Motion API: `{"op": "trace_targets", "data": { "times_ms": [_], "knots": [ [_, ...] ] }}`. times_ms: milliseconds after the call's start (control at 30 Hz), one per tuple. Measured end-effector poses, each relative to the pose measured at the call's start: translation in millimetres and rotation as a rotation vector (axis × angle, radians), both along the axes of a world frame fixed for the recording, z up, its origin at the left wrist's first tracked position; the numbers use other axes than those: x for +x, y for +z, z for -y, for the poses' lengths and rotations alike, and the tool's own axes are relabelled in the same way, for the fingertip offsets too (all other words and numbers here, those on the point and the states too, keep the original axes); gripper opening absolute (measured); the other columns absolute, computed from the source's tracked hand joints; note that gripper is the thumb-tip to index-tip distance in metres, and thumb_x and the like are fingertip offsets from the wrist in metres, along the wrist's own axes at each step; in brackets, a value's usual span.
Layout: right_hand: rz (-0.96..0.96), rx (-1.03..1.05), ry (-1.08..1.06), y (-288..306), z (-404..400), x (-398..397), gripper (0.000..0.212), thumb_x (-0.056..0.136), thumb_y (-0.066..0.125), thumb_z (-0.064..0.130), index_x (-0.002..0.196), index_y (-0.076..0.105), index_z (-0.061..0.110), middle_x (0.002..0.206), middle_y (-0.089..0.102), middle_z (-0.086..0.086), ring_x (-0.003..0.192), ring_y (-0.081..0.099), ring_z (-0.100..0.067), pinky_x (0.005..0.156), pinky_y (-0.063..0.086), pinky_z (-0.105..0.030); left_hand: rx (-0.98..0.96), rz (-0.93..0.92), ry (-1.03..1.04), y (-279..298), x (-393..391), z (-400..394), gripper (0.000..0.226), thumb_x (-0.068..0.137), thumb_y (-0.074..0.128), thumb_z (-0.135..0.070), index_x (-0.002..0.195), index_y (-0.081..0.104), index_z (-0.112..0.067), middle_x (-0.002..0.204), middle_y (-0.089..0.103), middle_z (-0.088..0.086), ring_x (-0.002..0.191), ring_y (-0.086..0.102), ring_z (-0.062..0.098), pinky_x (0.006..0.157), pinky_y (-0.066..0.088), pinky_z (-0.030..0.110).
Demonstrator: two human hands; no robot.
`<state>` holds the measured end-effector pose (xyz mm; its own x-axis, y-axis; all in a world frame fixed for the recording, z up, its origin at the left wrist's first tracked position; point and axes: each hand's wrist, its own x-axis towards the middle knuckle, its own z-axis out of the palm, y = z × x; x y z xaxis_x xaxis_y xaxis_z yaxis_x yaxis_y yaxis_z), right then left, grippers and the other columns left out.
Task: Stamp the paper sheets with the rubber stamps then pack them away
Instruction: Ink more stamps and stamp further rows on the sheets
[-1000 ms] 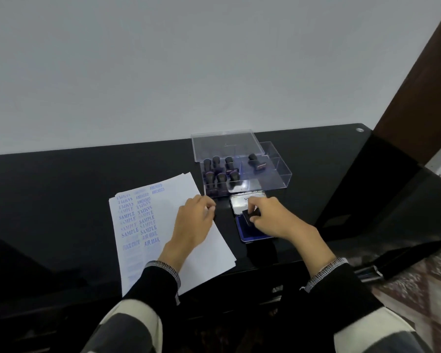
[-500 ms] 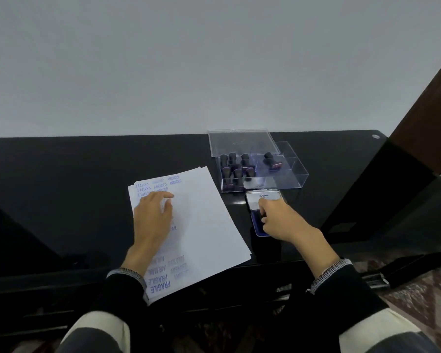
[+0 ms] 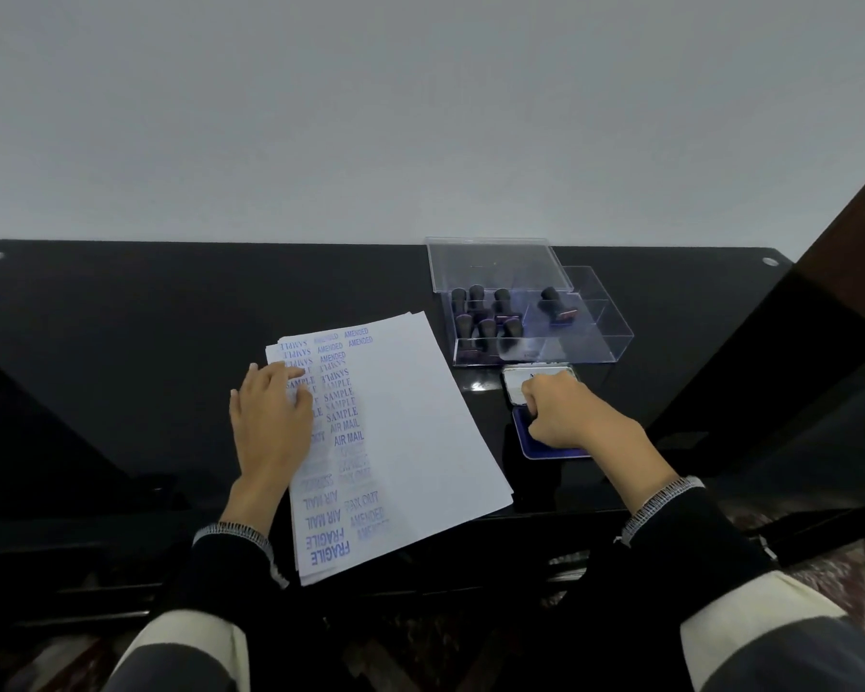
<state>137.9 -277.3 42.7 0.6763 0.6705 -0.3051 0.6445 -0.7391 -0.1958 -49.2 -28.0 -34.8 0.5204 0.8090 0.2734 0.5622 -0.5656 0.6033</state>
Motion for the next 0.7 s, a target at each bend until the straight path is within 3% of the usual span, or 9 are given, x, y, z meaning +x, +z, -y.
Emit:
{"op": "trace_targets", "data": {
  "times_ms": [200,333,500,700],
  "knots": [
    [0.041,0.105,-0.055,-10,7,-5,0.022,0.076,0.049,-0.002,0.068,0.037,0.015,0.077,0.043,-0.003,0.075,0.049,-0.028,0.054,0.038,-0.029,0.003,-0.029,0.014,-3,1,-1,0.03,0.097,0.05,-0.02,0.125,0.057,-0.012,0.143,0.045,0.006,0.145,0.02,0.024,0.119,0.008,0.046],
    [0.066,0.185,-0.092,-16,14,-11,0.015,0.075,0.052,-0.004,0.079,0.045,0.009,0.084,0.051,-0.009,0.077,0.057,-0.029,0.061,0.048,-0.037,0.006,-0.043,0.016,-6,1,-1,0.032,0.097,0.049,-0.022,0.127,0.057,-0.012,0.144,0.044,0.007,0.146,0.017,0.025,0.119,0.008,0.046],
    [0.086,0.109,-0.057,-9,7,-11,0.013,0.076,0.049,-0.002,0.079,0.043,0.009,0.079,0.043,-0.004,0.075,0.048,-0.027,0.053,0.035,-0.028,0.001,-0.06,0.013,-7,0,0,0.033,0.098,0.047,-0.023,0.129,0.055,-0.013,0.146,0.043,0.006,0.147,0.014,0.026,0.12,0.008,0.046],
    [0.056,0.033,-0.02,0,0,-9,0.009,0.08,0.05,0.001,0.082,0.046,0.009,0.086,0.045,-0.006,0.082,0.05,-0.028,0.064,0.043,-0.033,0.009,-0.084,0.011,-8,0,-1,0.034,0.099,0.046,-0.025,0.129,0.054,-0.013,0.146,0.043,0.006,0.147,0.014,0.026,0.119,0.009,0.046]
  ]
}}
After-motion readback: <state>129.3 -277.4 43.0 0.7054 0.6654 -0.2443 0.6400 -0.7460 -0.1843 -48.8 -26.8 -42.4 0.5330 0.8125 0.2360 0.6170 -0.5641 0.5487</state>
